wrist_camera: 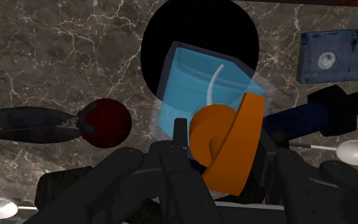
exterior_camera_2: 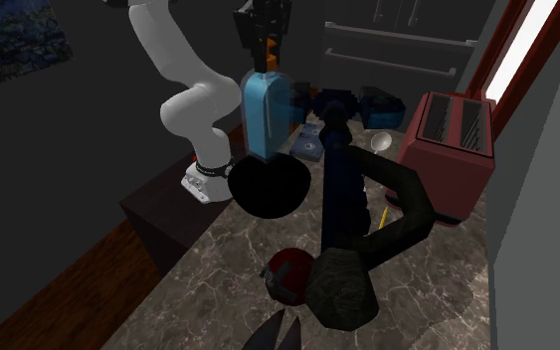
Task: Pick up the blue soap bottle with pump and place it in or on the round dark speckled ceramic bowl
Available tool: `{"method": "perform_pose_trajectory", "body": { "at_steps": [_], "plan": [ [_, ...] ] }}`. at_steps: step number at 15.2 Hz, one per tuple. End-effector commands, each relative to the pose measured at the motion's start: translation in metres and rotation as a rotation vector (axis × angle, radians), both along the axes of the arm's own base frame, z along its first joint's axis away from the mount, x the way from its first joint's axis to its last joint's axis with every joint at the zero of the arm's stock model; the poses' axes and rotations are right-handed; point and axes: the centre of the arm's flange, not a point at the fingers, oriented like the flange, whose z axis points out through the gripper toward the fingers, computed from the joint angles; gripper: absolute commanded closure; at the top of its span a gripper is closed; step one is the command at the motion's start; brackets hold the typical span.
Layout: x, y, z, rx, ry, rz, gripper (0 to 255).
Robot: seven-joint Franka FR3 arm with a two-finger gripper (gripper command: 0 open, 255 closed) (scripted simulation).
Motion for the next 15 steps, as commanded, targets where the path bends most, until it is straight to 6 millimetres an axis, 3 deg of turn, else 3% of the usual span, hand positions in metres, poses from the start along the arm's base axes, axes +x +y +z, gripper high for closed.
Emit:
{"method": "perform_pose_trajectory", "body": {
  "at_steps": [1,15],
  "plan": [
    [0.000,0.001,-0.011,0.000,-0.001,0.000,255],
    [0.000,0.001,-0.081,0.000,-0.001,0.000,255]
  ]
}}
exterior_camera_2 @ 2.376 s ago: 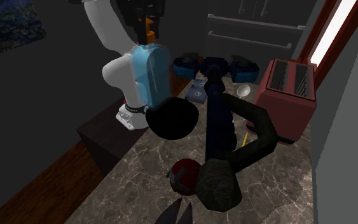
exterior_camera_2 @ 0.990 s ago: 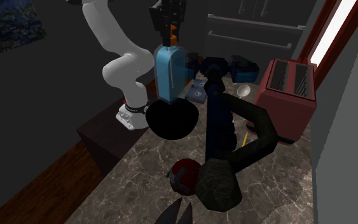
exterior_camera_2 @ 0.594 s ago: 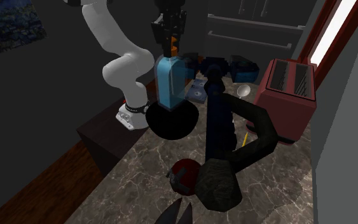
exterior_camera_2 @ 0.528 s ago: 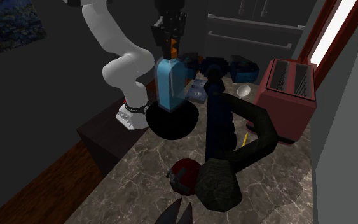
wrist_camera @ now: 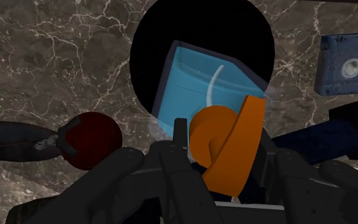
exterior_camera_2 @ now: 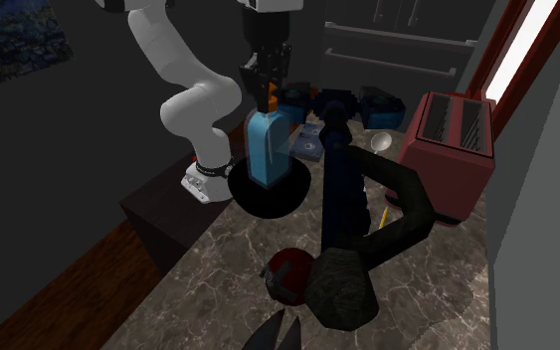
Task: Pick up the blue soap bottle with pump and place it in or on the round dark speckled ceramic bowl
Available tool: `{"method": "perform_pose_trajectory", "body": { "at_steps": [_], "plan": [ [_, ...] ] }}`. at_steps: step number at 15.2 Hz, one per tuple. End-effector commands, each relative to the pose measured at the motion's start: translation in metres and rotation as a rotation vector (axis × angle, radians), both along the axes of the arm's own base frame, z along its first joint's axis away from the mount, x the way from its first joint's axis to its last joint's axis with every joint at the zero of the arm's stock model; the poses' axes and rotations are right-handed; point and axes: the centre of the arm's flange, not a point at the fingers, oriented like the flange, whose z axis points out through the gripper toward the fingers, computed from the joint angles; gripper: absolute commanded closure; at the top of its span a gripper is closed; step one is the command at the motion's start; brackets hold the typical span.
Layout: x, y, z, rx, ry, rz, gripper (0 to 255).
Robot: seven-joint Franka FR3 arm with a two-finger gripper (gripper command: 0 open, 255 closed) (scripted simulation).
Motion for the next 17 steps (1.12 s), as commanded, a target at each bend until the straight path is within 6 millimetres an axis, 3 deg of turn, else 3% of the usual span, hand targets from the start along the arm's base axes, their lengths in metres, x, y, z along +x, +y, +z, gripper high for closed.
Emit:
{"method": "perform_pose_trajectory", "body": {
  "at_steps": [1,7,8,13,17],
  "plan": [
    [-0.001,0.000,-0.003,0.000,-0.001,0.000,255],
    [-0.001,0.000,-0.003,0.000,-0.001,0.000,255],
    [-0.001,0.000,-0.003,0.000,-0.001,0.000,0],
    [-0.001,0.000,-0.003,0.000,-0.001,0.000,0],
    [-0.001,0.000,0.047,0.000,-0.001,0.000,0]
  ]
}}
